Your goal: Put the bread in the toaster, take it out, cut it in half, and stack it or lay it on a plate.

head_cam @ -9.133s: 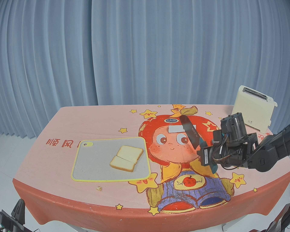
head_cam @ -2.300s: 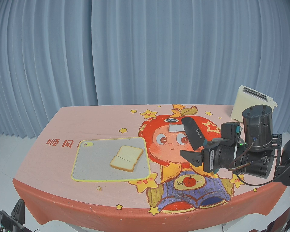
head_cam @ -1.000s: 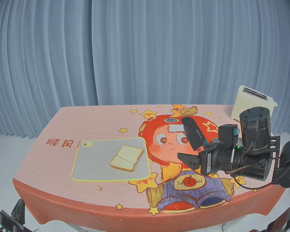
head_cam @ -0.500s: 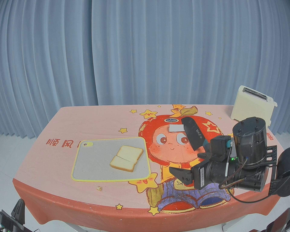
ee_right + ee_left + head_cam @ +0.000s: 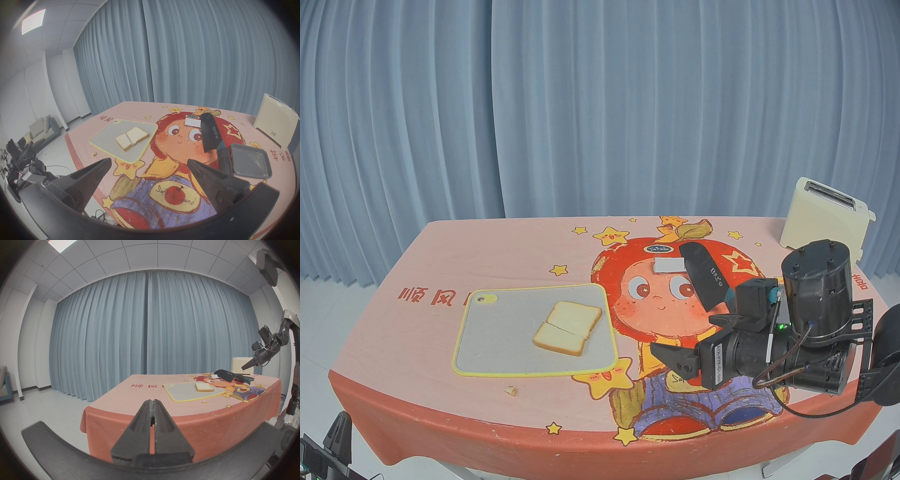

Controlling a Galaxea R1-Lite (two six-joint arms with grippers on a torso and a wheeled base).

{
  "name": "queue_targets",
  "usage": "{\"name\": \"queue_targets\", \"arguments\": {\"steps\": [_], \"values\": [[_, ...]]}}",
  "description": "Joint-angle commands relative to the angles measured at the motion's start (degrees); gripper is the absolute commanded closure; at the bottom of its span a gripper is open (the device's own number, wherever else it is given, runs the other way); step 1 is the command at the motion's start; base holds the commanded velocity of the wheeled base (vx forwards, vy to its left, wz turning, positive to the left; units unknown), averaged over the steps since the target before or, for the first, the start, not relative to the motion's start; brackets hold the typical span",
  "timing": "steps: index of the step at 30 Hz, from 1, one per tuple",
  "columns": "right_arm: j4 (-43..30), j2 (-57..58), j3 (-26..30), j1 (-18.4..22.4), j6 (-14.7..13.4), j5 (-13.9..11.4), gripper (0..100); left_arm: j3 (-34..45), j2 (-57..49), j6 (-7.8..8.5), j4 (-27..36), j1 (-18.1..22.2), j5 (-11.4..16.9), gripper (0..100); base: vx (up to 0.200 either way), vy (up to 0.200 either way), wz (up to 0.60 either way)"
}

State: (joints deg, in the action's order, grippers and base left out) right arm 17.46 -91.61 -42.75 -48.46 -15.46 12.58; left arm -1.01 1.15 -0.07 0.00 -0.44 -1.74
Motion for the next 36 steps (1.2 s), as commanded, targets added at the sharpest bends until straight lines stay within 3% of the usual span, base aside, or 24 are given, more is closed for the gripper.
{"name": "queue_targets", "arguments": {"steps": [1,13,36], "values": [[0.0,-0.1,-0.1,0.3,0.0,0.0,0,1.0,0.0,0.07,0.0,0.0,0.0,100,0.000,0.200,0.00],[-0.1,-0.2,-0.1,2.7,1.2,-0.1,0,1.0,0.0,-0.10,0.0,0.0,0.0,100,0.000,0.200,0.00],[-0.1,-0.4,-0.3,5.2,2.7,-0.2,0,1.0,0.0,-0.10,0.0,0.0,0.1,100,0.000,0.000,0.00]]}}
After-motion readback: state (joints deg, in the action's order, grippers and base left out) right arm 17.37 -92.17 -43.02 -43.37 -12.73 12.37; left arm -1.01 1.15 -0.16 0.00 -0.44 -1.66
